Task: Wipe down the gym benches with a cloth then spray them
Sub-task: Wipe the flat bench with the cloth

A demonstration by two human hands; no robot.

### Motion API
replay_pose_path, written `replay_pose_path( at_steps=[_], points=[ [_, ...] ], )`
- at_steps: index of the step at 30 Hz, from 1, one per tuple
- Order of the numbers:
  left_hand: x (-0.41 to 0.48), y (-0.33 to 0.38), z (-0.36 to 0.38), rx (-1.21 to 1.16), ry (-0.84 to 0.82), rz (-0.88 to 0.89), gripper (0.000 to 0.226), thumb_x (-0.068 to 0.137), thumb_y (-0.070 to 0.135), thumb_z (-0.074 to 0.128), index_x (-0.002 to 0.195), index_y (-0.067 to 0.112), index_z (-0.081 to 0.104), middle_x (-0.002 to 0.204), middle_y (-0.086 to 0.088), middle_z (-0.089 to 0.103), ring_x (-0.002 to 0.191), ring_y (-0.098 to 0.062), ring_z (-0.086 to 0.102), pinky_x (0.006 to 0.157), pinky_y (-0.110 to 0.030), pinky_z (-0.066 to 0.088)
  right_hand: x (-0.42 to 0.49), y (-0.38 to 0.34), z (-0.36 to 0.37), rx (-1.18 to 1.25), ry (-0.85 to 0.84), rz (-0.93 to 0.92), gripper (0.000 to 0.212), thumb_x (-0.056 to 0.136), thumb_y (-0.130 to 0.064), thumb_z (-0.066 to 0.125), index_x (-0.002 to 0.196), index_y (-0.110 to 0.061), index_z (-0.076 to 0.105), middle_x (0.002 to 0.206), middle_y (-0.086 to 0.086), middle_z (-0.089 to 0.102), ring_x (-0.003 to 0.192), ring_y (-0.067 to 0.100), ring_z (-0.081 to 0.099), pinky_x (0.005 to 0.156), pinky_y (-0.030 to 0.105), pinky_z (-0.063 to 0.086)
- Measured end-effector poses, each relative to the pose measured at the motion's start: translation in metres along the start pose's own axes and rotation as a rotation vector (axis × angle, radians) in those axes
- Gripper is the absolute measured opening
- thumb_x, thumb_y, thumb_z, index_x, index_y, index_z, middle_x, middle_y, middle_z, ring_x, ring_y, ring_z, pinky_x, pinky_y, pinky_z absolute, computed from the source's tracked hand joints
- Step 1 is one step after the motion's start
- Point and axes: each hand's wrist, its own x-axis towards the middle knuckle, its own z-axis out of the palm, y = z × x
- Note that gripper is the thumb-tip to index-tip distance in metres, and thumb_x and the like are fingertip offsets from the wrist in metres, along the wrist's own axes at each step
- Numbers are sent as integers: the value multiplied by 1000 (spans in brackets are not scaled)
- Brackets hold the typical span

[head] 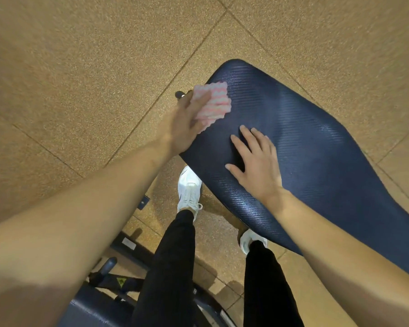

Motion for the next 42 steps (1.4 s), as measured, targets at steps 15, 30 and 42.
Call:
replay_pose_path(
  at_steps=[15, 30, 42],
  points=[
    [-73, 26, 50, -325, 330, -541, 78, 94, 39, 65, 160, 32, 23, 151, 4, 53, 134, -20, 53, 118, -44, 40, -89, 20, 12, -72, -125, -40, 70, 91, -40, 70, 153, -26, 42, 166, 6, 28, 152, 30, 26, 122, 51, 26],
    [-127, 88, 133, -444, 158, -884, 30, 84, 26, 81, 97, 20, 54, 88, 3, 65, 93, -28, 73, 87, -45, 61, -165, 73, 25, -13, -146, -138, 81, 83, -32, 80, 154, -23, 41, 165, 7, 27, 152, 30, 26, 122, 49, 25],
    [-160, 116, 167, -573, 144, -874, 25, 97, 16, 49, 81, 4, 64, 67, -15, 73, 86, -34, 75, 86, -41, 61, -209, 107, 16, 12, -192, -137, 76, 80, -24, 84, 148, -20, 50, 163, 6, 34, 148, 31, 33, 120, 49, 31]
  ],
)
